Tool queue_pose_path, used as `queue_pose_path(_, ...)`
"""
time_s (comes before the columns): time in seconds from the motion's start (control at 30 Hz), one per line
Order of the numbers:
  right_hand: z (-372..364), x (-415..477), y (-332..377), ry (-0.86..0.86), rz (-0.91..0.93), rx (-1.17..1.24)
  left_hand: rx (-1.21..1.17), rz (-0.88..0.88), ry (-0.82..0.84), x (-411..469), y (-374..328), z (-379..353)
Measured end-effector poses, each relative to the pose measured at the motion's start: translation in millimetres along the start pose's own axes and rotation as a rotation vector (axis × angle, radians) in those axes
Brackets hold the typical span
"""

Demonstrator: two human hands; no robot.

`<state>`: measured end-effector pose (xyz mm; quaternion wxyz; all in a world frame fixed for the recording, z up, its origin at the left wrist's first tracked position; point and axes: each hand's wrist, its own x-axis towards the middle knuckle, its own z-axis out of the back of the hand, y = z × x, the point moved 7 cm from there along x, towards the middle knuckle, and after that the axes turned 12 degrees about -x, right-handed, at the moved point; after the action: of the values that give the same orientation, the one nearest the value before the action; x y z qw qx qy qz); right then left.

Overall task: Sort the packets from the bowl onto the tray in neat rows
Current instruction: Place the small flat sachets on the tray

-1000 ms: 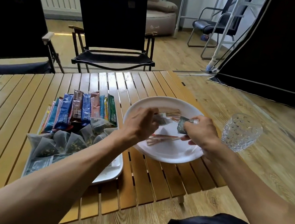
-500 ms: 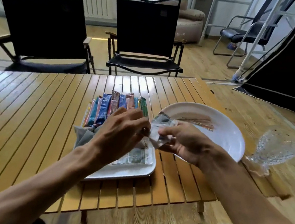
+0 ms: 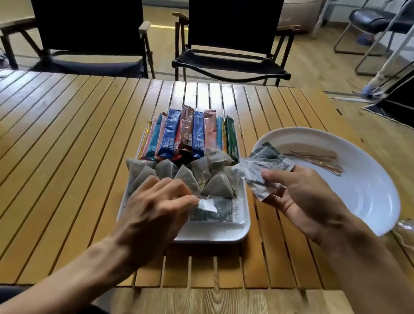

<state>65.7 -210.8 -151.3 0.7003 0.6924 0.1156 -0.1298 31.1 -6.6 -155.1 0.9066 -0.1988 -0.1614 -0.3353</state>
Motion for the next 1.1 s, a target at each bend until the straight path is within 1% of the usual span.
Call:
queue_pose_path(0.1, -1, 1, 0, 0.005, 0.009, -0.013, -0.002, 0.015, 0.077, -7, 3, -10)
queue_pose_path(0.23, -2, 2, 0, 0.014, 0.023, -0.018, -0.024, 0.101, 0.133, -9, 12, -10)
queue_pose_path(0.37, -6, 0, -1, 0.018, 0.018, -0.033, -0.045, 0.122, 0.194, -5, 18, -11)
queue_pose_path(0.67, -9, -3, -2, 0.015, 0.004, -0.082, -0.200, 0.181, 0.186, 7, 25, -16)
queue_pose_path(0.83, -13, -4, -1, 0.039, 0.022, -0.101, -0.211, 0.179, 0.203, 8, 28, -18)
queue_pose_path(0.9, -13, -5, 0, 0.043, 0.037, -0.104, -0.328, 0.217, 0.166, 11, 26, -14)
queue_pose_path(1.0, -20, -6, 0, 0.077, 0.068, -0.126, -0.679, 0.350, 0.032, 22, 18, -2)
queue_pose_path(1.1, -30, -7, -2, 0.118, 0.101, -0.151, -0.947, 0.487, 0.029, 33, 10, -3)
